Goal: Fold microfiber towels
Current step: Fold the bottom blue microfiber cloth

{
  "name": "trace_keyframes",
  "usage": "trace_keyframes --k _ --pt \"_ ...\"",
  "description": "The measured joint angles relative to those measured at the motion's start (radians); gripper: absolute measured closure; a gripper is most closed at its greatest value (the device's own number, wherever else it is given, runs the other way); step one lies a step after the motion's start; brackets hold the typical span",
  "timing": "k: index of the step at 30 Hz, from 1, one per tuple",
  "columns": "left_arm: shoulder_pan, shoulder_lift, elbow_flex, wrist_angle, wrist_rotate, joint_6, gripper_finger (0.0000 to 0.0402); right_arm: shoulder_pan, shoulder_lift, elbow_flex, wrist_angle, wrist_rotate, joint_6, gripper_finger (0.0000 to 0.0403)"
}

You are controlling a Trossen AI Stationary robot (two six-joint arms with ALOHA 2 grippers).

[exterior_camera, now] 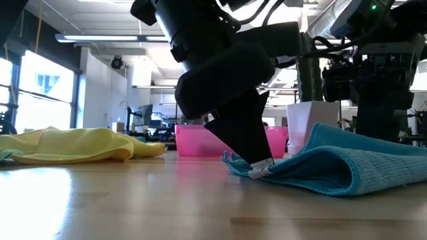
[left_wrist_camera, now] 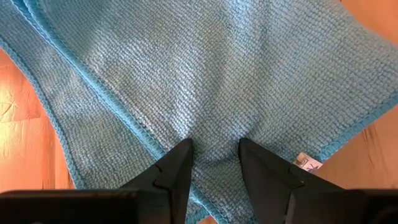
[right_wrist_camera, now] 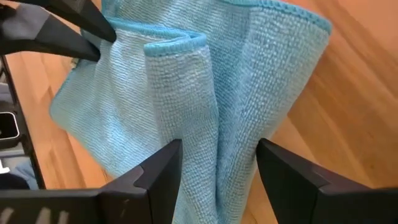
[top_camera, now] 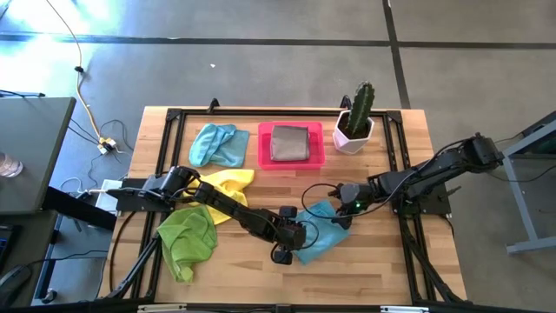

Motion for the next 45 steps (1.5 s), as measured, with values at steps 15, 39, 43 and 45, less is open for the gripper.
trace_keyframes --k 15,39,43,45 --pt "0.001 0.000 0.000 0.004 0.000 0.000 0.0275 -0.035 0.000 0.001 0.053 0.042 0.079 0.0148" --pt "0.011 0.000 -0.001 0.008 0.004 0.001 0.0275 0.037 -0.033 0.002 -0.064 0.075 0.008 0.0143" --pt "0.011 0.000 -0.001 0.009 0.003 0.001 0.0275 0.042 -0.016 0.001 -0.106 0.103 0.031 0.0143" --pt "0.011 0.000 -0.001 0.010 0.003 0.001 0.0275 0.042 -0.004 0.001 -0.092 0.102 0.041 0.0143"
